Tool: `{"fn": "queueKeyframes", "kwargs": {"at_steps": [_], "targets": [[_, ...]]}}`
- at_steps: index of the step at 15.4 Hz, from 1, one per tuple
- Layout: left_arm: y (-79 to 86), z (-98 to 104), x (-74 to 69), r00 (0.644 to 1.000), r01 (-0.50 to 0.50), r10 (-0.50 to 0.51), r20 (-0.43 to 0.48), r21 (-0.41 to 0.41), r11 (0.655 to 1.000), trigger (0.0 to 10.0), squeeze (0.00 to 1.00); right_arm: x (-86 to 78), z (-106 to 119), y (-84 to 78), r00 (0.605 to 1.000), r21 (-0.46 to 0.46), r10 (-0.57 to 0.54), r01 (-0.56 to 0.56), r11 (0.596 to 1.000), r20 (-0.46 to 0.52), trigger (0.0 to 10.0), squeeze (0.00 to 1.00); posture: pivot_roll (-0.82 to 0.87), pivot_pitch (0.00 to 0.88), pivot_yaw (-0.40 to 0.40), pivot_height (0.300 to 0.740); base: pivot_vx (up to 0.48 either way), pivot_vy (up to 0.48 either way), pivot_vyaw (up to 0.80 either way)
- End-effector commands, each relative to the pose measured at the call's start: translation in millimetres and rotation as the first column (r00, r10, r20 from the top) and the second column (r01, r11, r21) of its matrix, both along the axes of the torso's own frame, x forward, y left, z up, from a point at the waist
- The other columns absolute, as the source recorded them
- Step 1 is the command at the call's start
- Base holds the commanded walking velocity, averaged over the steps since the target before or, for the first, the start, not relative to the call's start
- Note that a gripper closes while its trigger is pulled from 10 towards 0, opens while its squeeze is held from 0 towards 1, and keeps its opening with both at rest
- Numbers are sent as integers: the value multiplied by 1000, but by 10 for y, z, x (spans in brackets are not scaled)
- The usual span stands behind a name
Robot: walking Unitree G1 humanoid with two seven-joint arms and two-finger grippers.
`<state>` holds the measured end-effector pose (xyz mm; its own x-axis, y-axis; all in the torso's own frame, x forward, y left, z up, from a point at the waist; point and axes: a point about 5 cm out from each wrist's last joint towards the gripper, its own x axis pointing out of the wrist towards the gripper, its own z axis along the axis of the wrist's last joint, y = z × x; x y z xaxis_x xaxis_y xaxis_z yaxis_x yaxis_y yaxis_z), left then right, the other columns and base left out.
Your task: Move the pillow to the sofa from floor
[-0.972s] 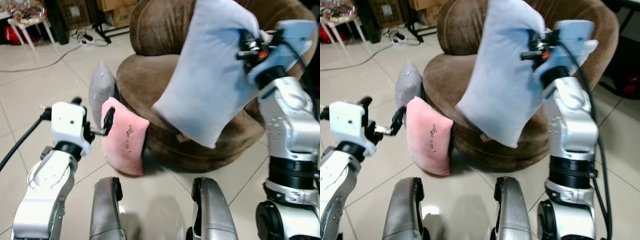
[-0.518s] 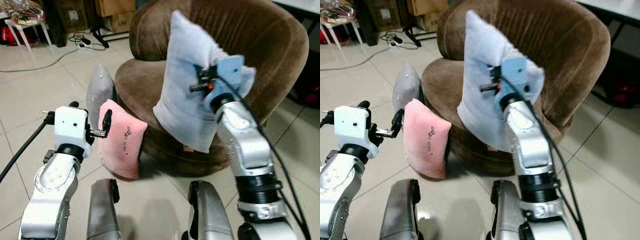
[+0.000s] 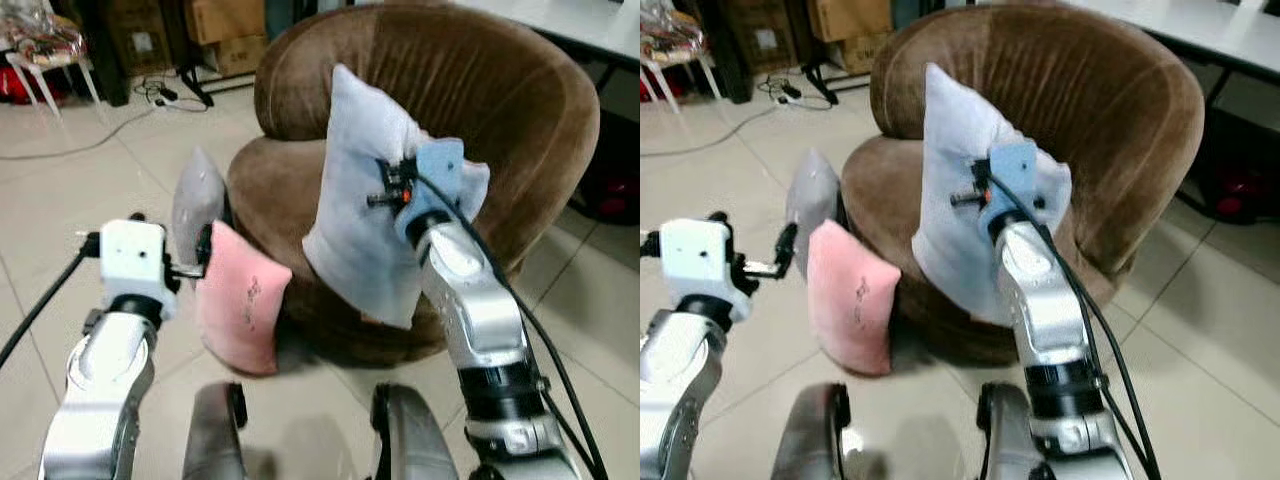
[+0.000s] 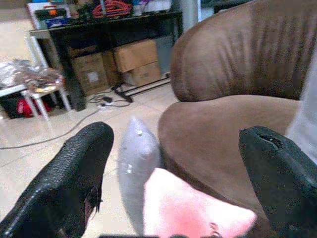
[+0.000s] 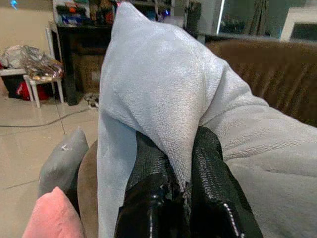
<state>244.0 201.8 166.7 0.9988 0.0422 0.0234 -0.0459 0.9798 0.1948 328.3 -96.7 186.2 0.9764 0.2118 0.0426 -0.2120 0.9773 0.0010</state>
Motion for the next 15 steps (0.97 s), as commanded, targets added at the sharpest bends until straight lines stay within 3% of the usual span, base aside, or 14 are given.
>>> {"fn": "queueKeyframes", "kwargs": {"at_steps": [1, 5, 10, 15], "targets": [[20, 10, 16, 1000, -15, 15, 8, 12, 1000, 10000, 0, -6, -81, -22, 999, 5, -6, 6, 1000, -48, 10000, 0, 2, 0, -39, 618, 0, 0, 0], [-118, 17, 45, 999, 39, -40, 23, 56, 998, 10000, 0, -111, -205, -196, 994, -32, -27, 24, 999, -103, 10000, 0, -4, 0, -48, 662, 0, 0, 0], [-122, -47, -31, 999, 36, -37, 5, 78, 996, 10000, 0, -184, -287, -246, 988, -4, -27, 27, 1000, -154, 10000, 0, 7, 0, -54, 711, 0, 0, 0], [-81, -46, 22, 1000, 27, -27, 2, 84, 996, 10000, 0, -233, -244, -300, 990, 2, -45, 46, 999, -137, 10000, 0, -22, 0, -8, 740, 0, 0, 0]]}}
